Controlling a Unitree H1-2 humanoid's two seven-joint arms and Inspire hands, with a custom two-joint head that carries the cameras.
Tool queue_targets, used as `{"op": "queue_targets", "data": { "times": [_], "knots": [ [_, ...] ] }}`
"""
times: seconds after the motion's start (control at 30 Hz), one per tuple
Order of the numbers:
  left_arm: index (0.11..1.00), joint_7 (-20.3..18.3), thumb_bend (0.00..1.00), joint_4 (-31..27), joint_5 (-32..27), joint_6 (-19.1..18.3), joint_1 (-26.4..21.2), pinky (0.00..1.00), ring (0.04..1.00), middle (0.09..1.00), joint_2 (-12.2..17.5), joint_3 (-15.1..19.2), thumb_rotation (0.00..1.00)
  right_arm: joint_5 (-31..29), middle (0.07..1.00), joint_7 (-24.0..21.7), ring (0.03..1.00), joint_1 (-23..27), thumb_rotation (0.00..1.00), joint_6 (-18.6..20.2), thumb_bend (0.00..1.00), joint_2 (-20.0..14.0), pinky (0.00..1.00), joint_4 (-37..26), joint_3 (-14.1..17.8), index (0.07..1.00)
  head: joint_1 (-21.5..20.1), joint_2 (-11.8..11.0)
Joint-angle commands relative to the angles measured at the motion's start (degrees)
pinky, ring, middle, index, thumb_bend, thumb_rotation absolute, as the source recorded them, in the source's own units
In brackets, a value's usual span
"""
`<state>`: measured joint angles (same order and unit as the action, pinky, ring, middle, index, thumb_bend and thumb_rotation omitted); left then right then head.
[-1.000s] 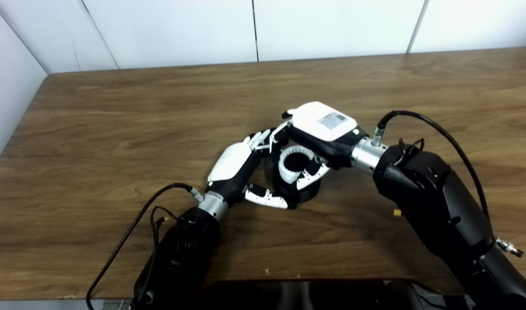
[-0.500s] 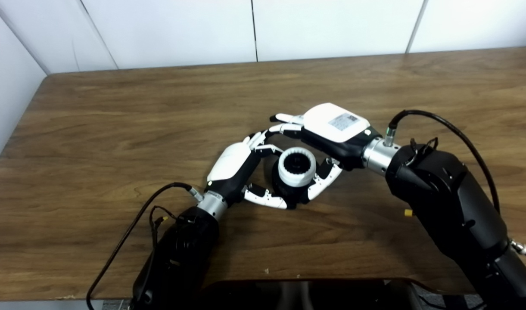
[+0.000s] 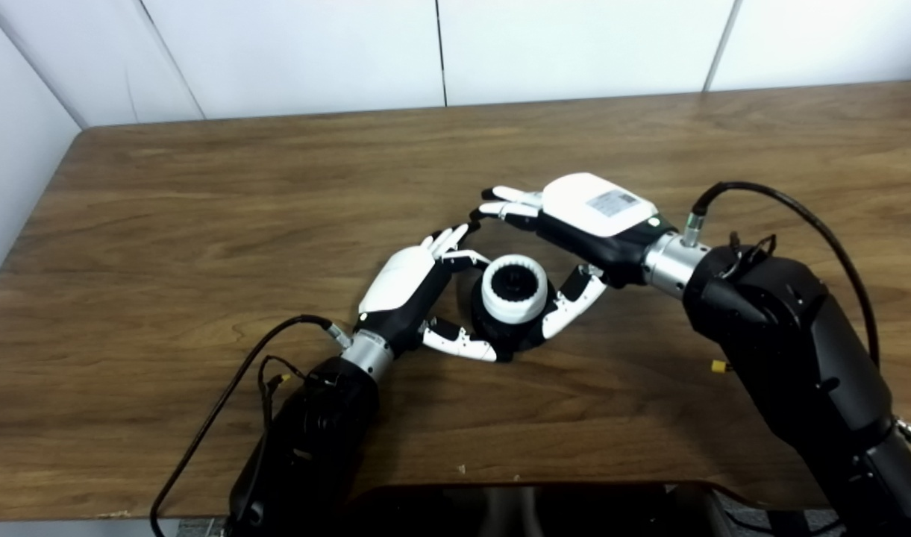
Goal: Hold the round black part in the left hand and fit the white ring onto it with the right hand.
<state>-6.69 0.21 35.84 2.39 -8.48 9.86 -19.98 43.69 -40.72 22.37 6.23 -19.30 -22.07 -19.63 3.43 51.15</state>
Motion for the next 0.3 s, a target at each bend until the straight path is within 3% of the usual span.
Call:
{"op": "queue_targets", "data": {
  "times": [0.0,0.27],
  "knots": [
    [0.628,0.06,0.97,-1.48,-0.09,0.45,-0.66,1.0,1.0,1.0,0.31,0.07,0.36,-1.39,0.957,0.61,0.899,1.37,0.31,1.06,1.0,-0.97,0.86,-2.36,1.85,0.905,-0.24,-0.19],
    [0.629,0.23,0.98,-1.19,-0.11,0.56,-0.41,1.0,1.0,1.0,0.35,0.16,0.35,-4.28,0.938,1.66,0.863,-0.4,0.3,1.68,0.99,-2.44,0.82,-2.14,4.15,0.903,-1.03,-0.87]
  ]
}}
